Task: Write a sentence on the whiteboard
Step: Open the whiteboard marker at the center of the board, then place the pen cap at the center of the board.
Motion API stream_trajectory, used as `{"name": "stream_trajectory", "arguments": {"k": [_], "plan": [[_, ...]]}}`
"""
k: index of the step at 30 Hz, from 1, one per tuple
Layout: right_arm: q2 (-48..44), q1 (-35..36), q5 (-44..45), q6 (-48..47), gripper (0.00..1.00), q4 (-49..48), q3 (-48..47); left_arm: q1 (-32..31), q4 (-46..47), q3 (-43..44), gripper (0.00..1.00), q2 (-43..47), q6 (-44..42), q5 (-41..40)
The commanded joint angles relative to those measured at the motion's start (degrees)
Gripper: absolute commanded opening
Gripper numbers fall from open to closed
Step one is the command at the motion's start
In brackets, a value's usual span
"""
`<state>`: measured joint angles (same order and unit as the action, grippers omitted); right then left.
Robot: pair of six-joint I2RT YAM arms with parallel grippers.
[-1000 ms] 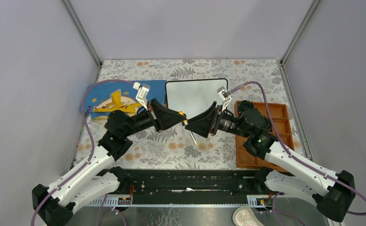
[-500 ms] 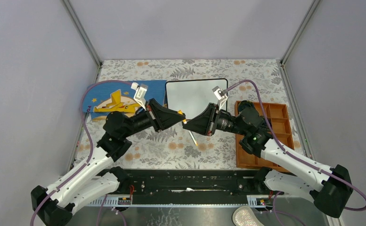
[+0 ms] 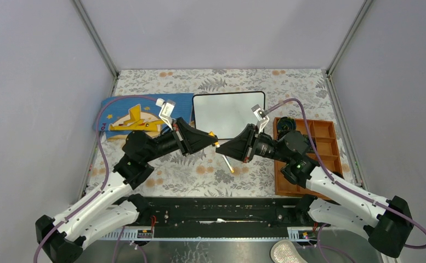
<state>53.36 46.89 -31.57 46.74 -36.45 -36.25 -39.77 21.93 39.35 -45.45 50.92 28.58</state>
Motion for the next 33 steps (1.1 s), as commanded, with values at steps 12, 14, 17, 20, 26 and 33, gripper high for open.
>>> {"name": "stream_trajectory", "arguments": {"k": [12,14,17,20,26,33], "plan": [[-4.0,0.1,1.9,-0.7,0.00,3.7,5.2,1.1,5.6,1.6,0.00,3.2,-0.4,-8.1],[-4.2,0.1,2.1,-0.7,0.00,3.7,5.5,1.1,5.4,1.5,0.00,3.5,-0.3,-8.6],[-4.4,0.1,2.2,-0.8,0.00,3.8,5.7,1.0,5.3,1.3,0.00,3.8,-0.4,-9.2],[-4.5,0.1,2.3,-1.0,0.00,4.1,5.8,1.0,5.1,1.3,0.00,3.9,-0.2,-9.5],[-4.7,0.1,2.6,-1.4,0.00,4.9,5.9,1.1,4.3,1.4,0.00,4.4,-0.8,-10.6],[-9.2,0.1,12.4,-9.6,0.00,19.3,2.0,1.2,-12.0,2.3,0.00,6.6,-7.5,-22.1]]}}
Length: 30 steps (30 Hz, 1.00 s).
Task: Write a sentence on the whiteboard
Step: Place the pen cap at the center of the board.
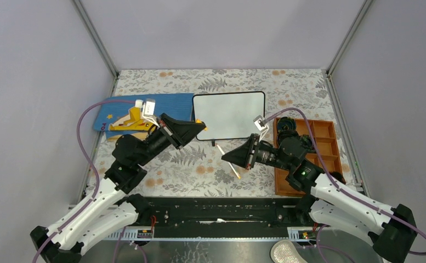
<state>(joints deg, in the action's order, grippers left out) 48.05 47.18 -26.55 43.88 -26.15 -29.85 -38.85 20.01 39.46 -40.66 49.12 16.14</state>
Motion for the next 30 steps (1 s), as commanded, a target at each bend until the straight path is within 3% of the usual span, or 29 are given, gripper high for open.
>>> {"name": "stream_trajectory", "arguments": {"k": [1,5,9,21,30], "plan": [[-5.0,-0.2,12.5,-8.7,0.00,12.9,-5.4,0.2,-14.8,2.8,0.00,1.7,-7.0,-13.3],[-7.0,-0.2,26.6,-13.4,0.00,27.7,-8.4,0.2,-34.2,5.3,0.00,-2.7,-9.3,-28.2],[-5.6,-0.2,34.2,-14.7,0.00,35.2,-9.7,0.2,-44.4,4.7,0.00,-10.1,-7.6,-34.6],[-4.2,-0.2,35.3,-16.2,0.00,36.1,-7.7,0.5,-42.0,2.3,0.04,-32.3,-8.0,-32.1],[-4.3,-0.2,35.8,-17.4,0.00,36.2,-6.8,1.0,-39.2,3.8,0.03,-42.1,-7.2,-27.9]]}}
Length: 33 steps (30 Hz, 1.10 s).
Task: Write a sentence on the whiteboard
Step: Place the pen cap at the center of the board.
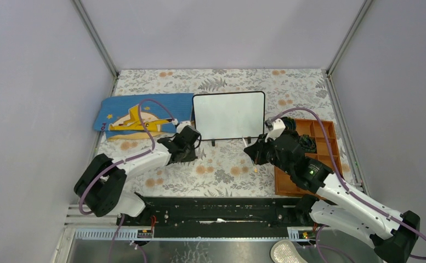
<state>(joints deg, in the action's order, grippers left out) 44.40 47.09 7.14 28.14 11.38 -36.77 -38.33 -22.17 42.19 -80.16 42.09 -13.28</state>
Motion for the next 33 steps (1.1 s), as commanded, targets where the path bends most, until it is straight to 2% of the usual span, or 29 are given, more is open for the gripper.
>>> {"name": "stream_trajectory", "arguments": {"k": [1,17,33], "plan": [[-0.8,-0.1,2.3,-1.8,0.00,-1.1,0.2,0.5,3.3,1.1,0.04,-3.2,0.0,1.9],[-0.7,-0.1,3.0,-2.3,0.00,-0.9,0.7,0.5,4.6,0.1,0.22,-5.8,1.1,2.4],[-1.1,-0.1,3.1,-2.0,0.00,-0.4,0.5,0.5,4.8,-0.3,0.33,-4.8,1.9,2.3]]}}
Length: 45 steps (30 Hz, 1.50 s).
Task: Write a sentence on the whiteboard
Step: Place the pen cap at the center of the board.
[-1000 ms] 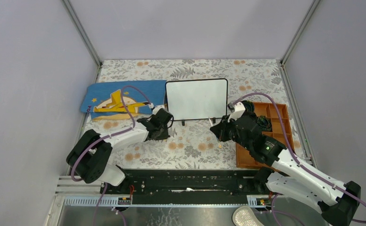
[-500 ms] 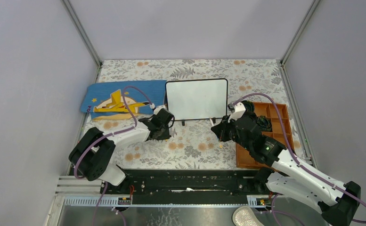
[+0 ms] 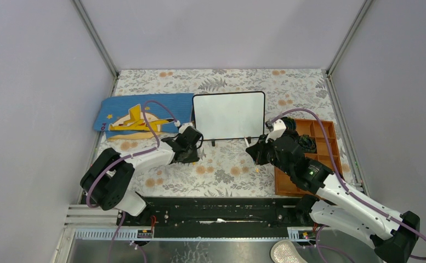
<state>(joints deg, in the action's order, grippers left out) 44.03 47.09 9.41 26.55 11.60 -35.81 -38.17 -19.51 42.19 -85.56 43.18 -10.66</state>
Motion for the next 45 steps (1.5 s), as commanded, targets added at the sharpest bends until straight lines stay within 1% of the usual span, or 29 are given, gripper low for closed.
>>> {"name": "stream_trajectory", "arguments": {"k": [1,4,7,13,15,17,19,21,23,25,27,30,32,34,39,42,45], "plan": [[-0.7,-0.1,0.8,-0.4,0.00,-0.5,-0.5,0.3,2.2,-0.3,0.33,0.8,0.9,-0.3],[-0.7,-0.1,0.8,-0.4,0.00,-0.3,-0.8,0.3,2.2,-0.2,0.37,1.7,0.5,-0.3],[-0.7,-0.2,0.6,-0.4,0.00,-0.2,-0.9,0.3,1.8,0.4,0.43,2.8,0.0,-0.6],[-0.8,-0.1,-0.4,-1.0,0.00,0.4,-2.1,0.3,-0.9,2.8,0.68,8.4,-1.5,0.2],[-0.9,-0.1,-1.6,-2.2,0.00,0.2,-2.6,0.3,-1.6,3.8,0.73,12.4,-2.6,0.7],[-0.7,-0.1,-3.1,-3.9,0.00,0.0,-3.6,0.3,0.2,3.5,0.79,18.6,-3.7,1.6],[-0.4,-0.1,-5.8,-6.0,0.00,-0.4,-4.7,0.3,4.4,1.8,0.84,25.9,-4.8,3.2],[-0.2,-0.1,-10.0,-7.6,0.00,-2.0,-5.4,0.3,10.6,-0.6,0.87,33.9,-6.3,7.6],[-0.2,0.0,-15.3,-8.1,0.00,-5.6,-5.2,0.3,17.7,-2.5,0.88,38.3,-7.7,15.5],[0.2,0.0,-21.0,-7.6,0.00,-10.1,-5.0,0.3,24.1,-3.2,0.88,40.4,-7.6,23.6],[1.4,0.0,-26.6,-6.8,0.00,-15.0,-5.3,0.3,28.6,-3.5,0.88,41.1,-6.1,32.0],[4.0,0.0,-32.7,-4.6,0.00,-19.8,-6.4,0.3,35.7,-4.8,0.87,41.3,-2.8,39.9],[4.9,0.0,-34.2,-2.8,0.00,-23.2,-6.5,0.3,38.0,-5.3,0.87,41.1,-0.9,42.0],[5.3,0.0,-35.0,-1.4,0.00,-26.8,-6.4,0.3,37.9,-5.2,0.86,41.1,-0.6,42.8],[6.7,0.0,-38.0,2.2,0.00,-32.4,-6.3,0.3,37.8,-5.7,0.84,41.2,-0.5,44.7],[8.1,0.0,-39.9,2.6,0.00,-32.5,-7.3,0.3,38.0,-5.5,0.81,40.7,-0.6,46.3],[9.0,0.5,-41.5,2.6,0.00,-32.6,-7.9,0.3,38.4,-5.1,0.75,40.1,-0.4,47.4]]}}
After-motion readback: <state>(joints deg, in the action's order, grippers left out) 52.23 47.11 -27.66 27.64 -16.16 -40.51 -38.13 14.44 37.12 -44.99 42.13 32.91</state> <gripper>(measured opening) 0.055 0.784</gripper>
